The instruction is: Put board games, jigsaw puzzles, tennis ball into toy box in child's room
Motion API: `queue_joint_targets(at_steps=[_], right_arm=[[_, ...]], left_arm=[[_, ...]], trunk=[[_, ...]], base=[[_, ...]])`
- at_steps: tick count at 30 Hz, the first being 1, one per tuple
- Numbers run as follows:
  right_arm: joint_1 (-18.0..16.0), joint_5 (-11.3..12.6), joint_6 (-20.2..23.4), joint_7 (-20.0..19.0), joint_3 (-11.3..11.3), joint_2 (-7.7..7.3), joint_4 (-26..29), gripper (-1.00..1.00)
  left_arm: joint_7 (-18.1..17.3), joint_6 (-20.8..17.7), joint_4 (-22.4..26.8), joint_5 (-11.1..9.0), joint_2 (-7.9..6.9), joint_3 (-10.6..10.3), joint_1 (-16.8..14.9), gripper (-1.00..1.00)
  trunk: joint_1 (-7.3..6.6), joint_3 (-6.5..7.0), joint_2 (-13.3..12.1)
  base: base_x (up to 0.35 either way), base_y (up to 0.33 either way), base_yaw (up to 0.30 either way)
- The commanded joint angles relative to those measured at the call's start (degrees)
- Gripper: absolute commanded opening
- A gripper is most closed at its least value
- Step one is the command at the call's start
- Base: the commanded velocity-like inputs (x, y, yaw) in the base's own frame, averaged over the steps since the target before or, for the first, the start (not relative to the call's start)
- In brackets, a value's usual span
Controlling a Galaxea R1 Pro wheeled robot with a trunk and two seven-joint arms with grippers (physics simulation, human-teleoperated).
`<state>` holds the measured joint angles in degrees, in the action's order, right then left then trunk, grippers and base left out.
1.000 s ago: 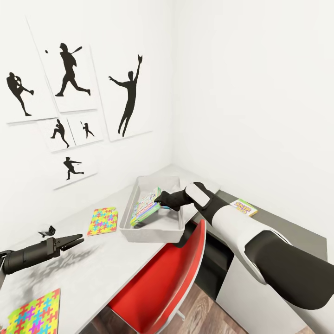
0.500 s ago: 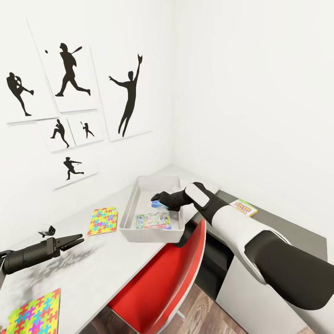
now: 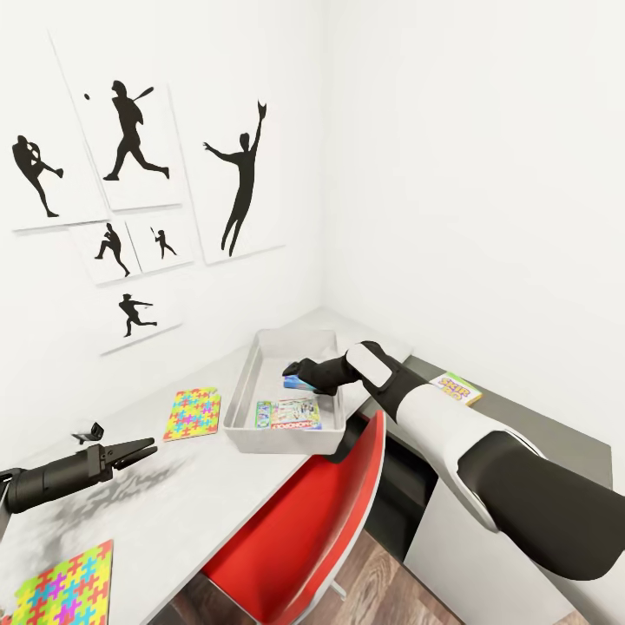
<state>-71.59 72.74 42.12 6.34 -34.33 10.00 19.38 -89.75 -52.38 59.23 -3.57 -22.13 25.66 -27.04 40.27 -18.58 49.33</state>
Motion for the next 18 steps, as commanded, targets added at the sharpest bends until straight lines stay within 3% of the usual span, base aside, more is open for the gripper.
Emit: queue_joint_targets(at_steps=[1,18], right_arm=[[-0.1,0.6,0.0,0.5,-0.2,0.0,0.0,1.0],[-0.1,0.6,-3.3,0.4,-0.5,0.0,0.1,1.0]], left_arm=[[-0.2,-0.6,0.0,0.0,-0.02,0.0,0.0,1.0],[-0.2,-0.6,0.0,0.0,-0.16,0.1,0.0,1.0]], trunk=[[0.01,-0.08,0.1],[0.01,-0.08,0.1]], base=[[0.0,0.0,0.0],[0.0,0.0,0.0]])
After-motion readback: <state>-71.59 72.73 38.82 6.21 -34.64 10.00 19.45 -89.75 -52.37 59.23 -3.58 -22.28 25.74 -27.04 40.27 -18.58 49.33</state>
